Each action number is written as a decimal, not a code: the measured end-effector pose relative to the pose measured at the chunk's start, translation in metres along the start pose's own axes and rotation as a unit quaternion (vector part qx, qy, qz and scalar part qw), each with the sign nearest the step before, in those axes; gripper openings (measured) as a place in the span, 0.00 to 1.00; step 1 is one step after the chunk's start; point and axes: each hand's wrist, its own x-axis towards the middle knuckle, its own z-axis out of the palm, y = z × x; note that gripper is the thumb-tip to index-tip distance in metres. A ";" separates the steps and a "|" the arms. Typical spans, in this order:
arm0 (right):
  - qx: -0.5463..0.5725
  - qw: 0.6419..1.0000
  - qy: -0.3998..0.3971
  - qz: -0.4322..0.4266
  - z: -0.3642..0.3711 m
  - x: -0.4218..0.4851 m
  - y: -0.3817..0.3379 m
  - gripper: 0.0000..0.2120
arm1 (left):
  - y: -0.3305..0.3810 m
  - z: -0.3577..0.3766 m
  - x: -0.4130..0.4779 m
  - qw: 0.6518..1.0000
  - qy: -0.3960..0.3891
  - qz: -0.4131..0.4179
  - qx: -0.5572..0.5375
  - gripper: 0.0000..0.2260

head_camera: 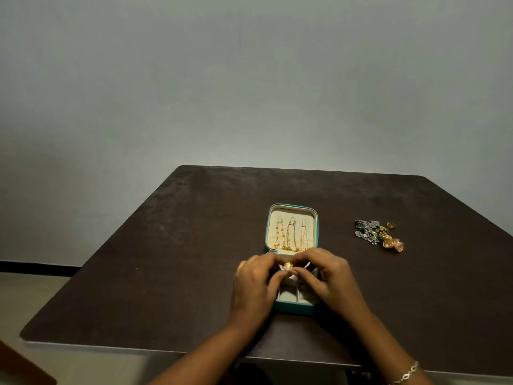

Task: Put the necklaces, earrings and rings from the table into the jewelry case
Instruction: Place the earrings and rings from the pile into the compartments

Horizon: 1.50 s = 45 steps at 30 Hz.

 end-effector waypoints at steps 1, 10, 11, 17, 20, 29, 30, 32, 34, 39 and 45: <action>-0.011 1.000 0.008 0.006 -0.005 0.002 0.001 0.13 | 0.001 0.000 0.000 1.000 -0.004 -0.001 -0.001 0.06; -0.188 0.980 -0.056 0.044 -0.024 0.018 0.015 0.08 | 0.003 0.001 0.001 1.000 -0.004 0.013 0.008 0.05; -0.200 0.977 -0.067 0.044 -0.023 0.018 0.015 0.09 | 0.002 0.001 0.001 1.000 -0.005 0.016 0.010 0.06; -0.236 0.965 -0.107 0.042 -0.022 0.022 0.015 0.11 | 0.001 0.003 0.001 1.000 -0.013 0.014 0.003 0.05; -0.246 0.961 -0.119 0.041 -0.022 0.022 0.017 0.11 | 0.002 0.004 0.001 1.000 -0.006 0.013 0.004 0.06; -0.257 0.954 -0.149 0.040 -0.024 0.023 0.017 0.11 | 0.000 0.004 0.001 1.000 -0.021 0.006 0.003 0.05; -0.248 0.957 -0.146 0.044 -0.024 0.023 0.017 0.11 | 0.000 0.004 0.001 1.000 -0.020 0.008 0.004 0.05; -0.223 0.964 -0.133 0.058 -0.026 0.021 0.018 0.11 | 0.000 0.004 0.001 1.000 -0.020 0.006 0.004 0.07; -0.192 0.974 -0.104 0.069 -0.028 0.018 0.020 0.10 | 0.000 0.004 0.000 1.000 -0.023 0.004 0.001 0.07; -0.168 0.980 -0.092 0.057 -0.030 0.009 0.022 0.11 | 0.001 0.003 0.000 1.000 -0.020 0.007 0.003 0.04; -0.158 0.984 -0.074 0.046 -0.028 0.007 0.026 0.13 | 0.002 0.002 0.001 1.000 -0.028 0.005 0.001 0.05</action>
